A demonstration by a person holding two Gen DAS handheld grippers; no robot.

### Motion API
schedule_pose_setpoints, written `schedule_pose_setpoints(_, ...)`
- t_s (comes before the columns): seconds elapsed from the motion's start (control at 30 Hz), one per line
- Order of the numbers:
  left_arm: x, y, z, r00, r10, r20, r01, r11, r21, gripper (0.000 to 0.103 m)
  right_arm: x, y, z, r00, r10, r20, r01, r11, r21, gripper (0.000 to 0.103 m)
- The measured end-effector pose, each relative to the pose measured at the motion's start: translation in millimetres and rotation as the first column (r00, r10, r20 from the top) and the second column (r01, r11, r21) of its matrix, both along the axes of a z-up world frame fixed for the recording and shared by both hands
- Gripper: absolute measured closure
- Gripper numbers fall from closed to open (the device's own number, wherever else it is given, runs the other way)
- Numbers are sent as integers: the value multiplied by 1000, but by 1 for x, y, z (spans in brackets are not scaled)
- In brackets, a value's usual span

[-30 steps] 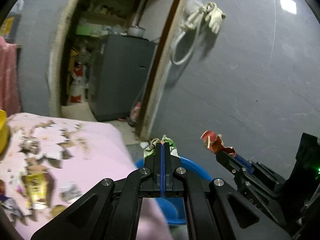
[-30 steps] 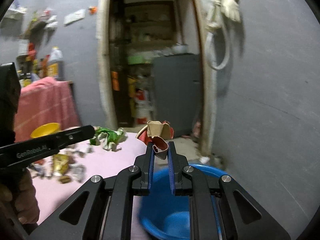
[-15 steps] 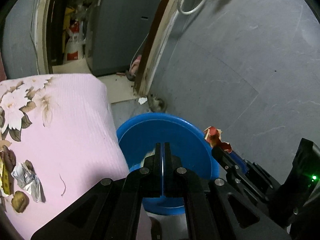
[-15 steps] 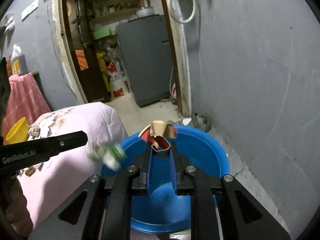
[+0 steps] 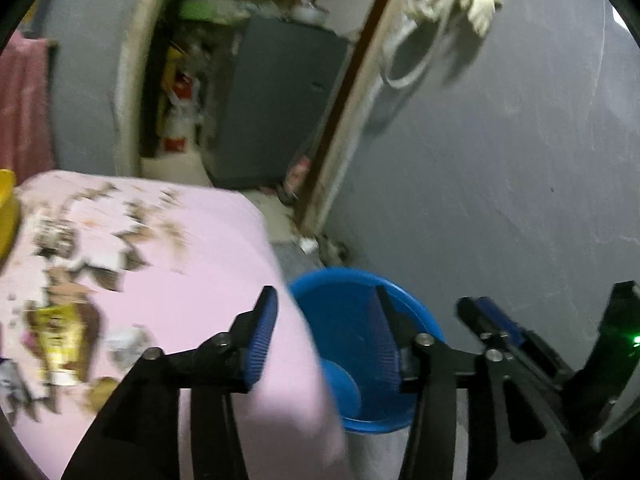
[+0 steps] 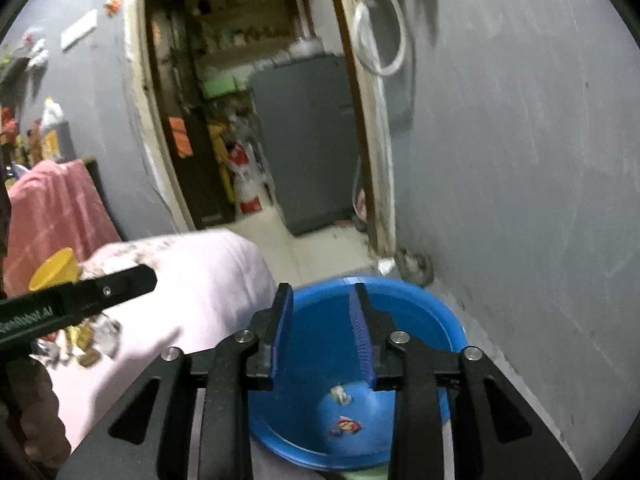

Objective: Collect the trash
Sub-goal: 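Carry both held wrappers over the blue basin and open both grippers, then move both tools back over the table trash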

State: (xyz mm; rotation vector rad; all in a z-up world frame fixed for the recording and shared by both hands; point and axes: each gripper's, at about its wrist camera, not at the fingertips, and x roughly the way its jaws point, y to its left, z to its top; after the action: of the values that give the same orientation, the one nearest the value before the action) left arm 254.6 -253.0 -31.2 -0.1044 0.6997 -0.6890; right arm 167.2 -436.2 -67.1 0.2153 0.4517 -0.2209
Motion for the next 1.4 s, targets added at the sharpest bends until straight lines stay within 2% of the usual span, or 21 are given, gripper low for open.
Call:
schedule_pose_setpoints(0.03, -2, 10, 3, 999, 26, 21, -26, 1000, -4, 50, -1, 6, 6, 1000, 8, 23, -8, 1000, -12, 72)
schedule_pose_setpoints(0.1, -8, 34, 12, 993, 87, 79, -86, 996, -18, 44, -6, 17, 15, 998, 21, 62, -19, 999, -30, 53)
schedule_pose_setpoints(0.13, -10, 42, 15, 989, 107, 98, -106, 994, -20, 40, -11, 25, 22, 994, 30, 102, -26, 999, -40, 39)
schedule_pose_setpoints(0.17, -13, 54, 19, 983, 135, 126, -133, 991, -22, 38, -12, 29, 27, 991, 37, 128, -32, 999, -44, 31)
schedule_pose_setpoints(0.23, -20, 77, 27, 964, 190, 187, -190, 982, -19, 19, -16, 45, 38, 982, 61, 179, -50, 997, -64, 29)
schedule_pose_setpoints(0.33, -33, 113, 35, 921, 280, 271, -281, 959, -36, 7, -15, 66, 50, 969, 101, 225, -82, 992, -91, 17)
schedule_pose_setpoints(0.43, -42, 144, 39, 886, 351, 304, -343, 936, -82, 2, -19, 89, 58, 951, 142, 276, -113, 987, -117, 2)
schedule_pose_setpoints(0.6, -63, 192, 43, 815, 476, 331, -454, 879, -146, 2, -25, 121, 65, 920, 196, 339, -160, 978, -132, 0)
schedule_pose_setpoints(0.7, -71, 213, 42, 778, 515, 360, -501, 854, -139, 2, -25, 142, 65, 905, 231, 356, -194, 971, -137, 0)
schedule_pose_setpoints(0.83, -85, 234, 37, 741, 544, 395, -546, 830, -118, 2, -24, 167, 63, 885, 281, 372, -245, 959, -142, 0)
schedule_pose_setpoints(0.97, -92, 245, 25, 730, 542, 416, -560, 823, -91, 2, -26, 186, 60, 870, 309, 385, -268, 951, -156, 0)
schedule_pose_setpoints(1.2, -90, 256, 9, 731, 524, 437, -565, 824, -44, 2, -23, 208, 47, 865, 347, 361, -296, 936, -191, 0)
schedule_pose_setpoints(1.3, -84, 259, 0, 745, 518, 421, -565, 825, -13, 2, -18, 215, 40, 870, 366, 331, -307, 926, -218, 0)
schedule_pose_setpoints(1.4, -76, 259, -9, 770, 504, 391, -555, 831, 23, 2, -12, 219, 31, 877, 378, 296, -321, 920, -224, 0)
